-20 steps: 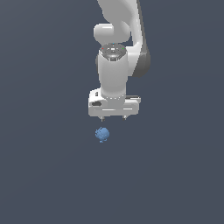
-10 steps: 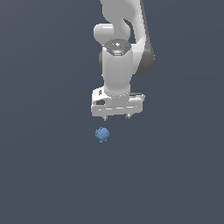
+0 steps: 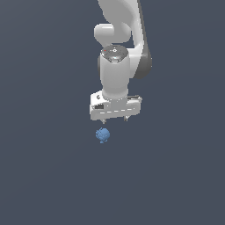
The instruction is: Pick up the object and move it to a goal position.
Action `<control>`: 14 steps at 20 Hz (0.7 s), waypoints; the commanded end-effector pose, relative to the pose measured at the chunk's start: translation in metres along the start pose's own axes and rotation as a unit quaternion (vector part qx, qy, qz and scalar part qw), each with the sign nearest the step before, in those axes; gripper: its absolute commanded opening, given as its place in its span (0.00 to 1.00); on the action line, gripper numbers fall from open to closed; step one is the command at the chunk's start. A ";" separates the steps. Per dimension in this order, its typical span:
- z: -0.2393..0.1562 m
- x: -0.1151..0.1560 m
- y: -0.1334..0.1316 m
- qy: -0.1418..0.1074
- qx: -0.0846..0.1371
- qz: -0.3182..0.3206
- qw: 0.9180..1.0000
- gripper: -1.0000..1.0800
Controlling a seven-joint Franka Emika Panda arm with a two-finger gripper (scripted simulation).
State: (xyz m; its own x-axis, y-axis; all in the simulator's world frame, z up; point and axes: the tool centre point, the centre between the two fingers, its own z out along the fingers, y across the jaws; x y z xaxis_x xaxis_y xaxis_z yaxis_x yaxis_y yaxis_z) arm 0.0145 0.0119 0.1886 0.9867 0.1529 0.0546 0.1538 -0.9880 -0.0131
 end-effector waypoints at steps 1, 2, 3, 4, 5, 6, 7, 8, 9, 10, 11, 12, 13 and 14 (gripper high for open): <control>0.007 -0.001 0.005 -0.002 -0.001 -0.016 1.000 0.96; 0.010 -0.001 0.007 -0.003 -0.001 -0.024 1.000 0.96; 0.013 -0.002 0.009 -0.004 -0.002 -0.033 0.999 0.96; 0.017 -0.003 0.012 -0.005 -0.002 -0.042 0.999 0.96; 0.021 -0.003 0.015 -0.006 -0.003 -0.052 0.999 0.96; 0.025 -0.004 0.018 -0.008 -0.003 -0.062 0.998 0.96; 0.030 -0.005 0.021 -0.009 -0.003 -0.073 0.997 0.96; 0.034 -0.006 0.024 -0.010 -0.004 -0.085 0.996 0.96; 0.039 -0.007 0.027 -0.012 -0.004 -0.096 0.995 0.96; 0.044 -0.008 0.030 -0.013 -0.004 -0.108 0.994 0.96; 0.049 -0.009 0.033 -0.015 -0.004 -0.120 0.993 0.96; 0.053 -0.010 0.036 -0.016 -0.004 -0.132 0.991 0.96; 0.058 -0.011 0.039 -0.017 -0.004 -0.143 0.990 0.96; 0.062 -0.012 0.042 -0.019 -0.004 -0.154 0.988 0.96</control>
State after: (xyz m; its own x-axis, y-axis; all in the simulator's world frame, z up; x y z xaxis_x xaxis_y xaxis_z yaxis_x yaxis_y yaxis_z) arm 0.0128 -0.0255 0.1323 0.9100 0.4140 0.0219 0.4140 -0.9103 0.0049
